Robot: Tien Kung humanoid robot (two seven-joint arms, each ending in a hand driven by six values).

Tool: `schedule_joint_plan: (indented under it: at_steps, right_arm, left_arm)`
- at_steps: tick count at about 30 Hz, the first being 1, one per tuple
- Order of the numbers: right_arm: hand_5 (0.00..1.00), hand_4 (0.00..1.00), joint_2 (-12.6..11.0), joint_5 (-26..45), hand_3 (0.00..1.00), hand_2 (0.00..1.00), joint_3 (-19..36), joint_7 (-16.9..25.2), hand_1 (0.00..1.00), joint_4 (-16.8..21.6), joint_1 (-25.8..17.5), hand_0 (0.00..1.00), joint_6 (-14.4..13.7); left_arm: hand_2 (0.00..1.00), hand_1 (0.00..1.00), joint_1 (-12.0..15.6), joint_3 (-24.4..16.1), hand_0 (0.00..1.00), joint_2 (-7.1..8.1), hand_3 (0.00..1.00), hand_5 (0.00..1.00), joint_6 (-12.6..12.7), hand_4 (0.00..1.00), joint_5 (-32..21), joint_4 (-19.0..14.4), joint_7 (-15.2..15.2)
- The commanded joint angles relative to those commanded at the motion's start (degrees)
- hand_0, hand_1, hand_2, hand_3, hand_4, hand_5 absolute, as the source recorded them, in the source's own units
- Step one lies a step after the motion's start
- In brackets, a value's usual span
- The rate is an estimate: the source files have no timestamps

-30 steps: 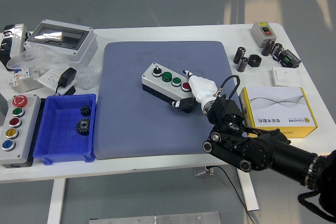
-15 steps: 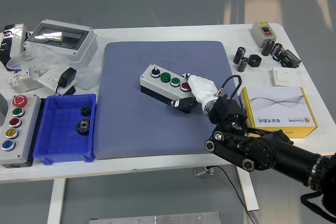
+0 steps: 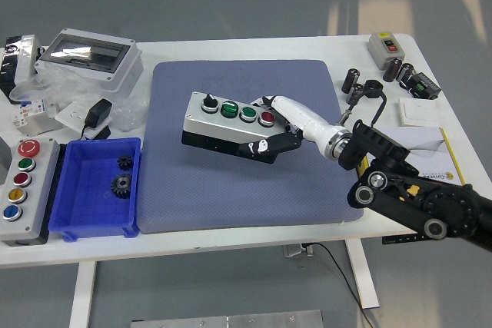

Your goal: Pick up the button,place it on the desk,press the button,press the button

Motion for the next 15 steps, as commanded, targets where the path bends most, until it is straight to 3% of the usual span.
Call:
schedule_joint_plan:
  at_steps: [3, 7, 11, 15]
  right_arm:
    - [0.002, 0.002, -2.63, -2.89, 0.223, 0.245, -3.47, 2.27, 0.268, 1.86, 1.56, 0.093, -1.73]
    - [0.002, 0.002, -3.99, -7.09, 0.22, 0.239, -7.87, 2.52, 0.263, 0.83, 2.44, 0.095, -3.36]
    - [0.002, 0.002, -3.6, -10.44, 0.22, 0.239, -10.39, 1.53, 0.263, -1.48, 1.91, 0.095, -3.38]
    - [0.002, 0.002, -1.67, -14.32, 0.215, 0.243, -10.12, 0.77, 0.268, -5.92, 0.81, 0.11, -2.91]
  left_arm:
    - [0.536, 0.571, -0.25, -0.07, 0.624, -0.04, 0.585, 0.231, -0.03, 0.605, 0.2, 0.0, -0.05]
    - [0.536, 0.572, -0.4, -0.3, 0.624, 0.02, 0.585, 0.231, -0.04, 0.605, 0.6, 0.0, -0.11]
    - [0.536, 0.572, -0.41, -0.7, 0.624, 0.11, 0.585, 0.231, 0.03, 0.605, 1.1, 0.0, -0.06]
    - [0.535, 0.572, -0.4, -0.98, 0.624, 0.04, 0.585, 0.234, 0.0, 0.605, 1.53, 0.0, 0.02]
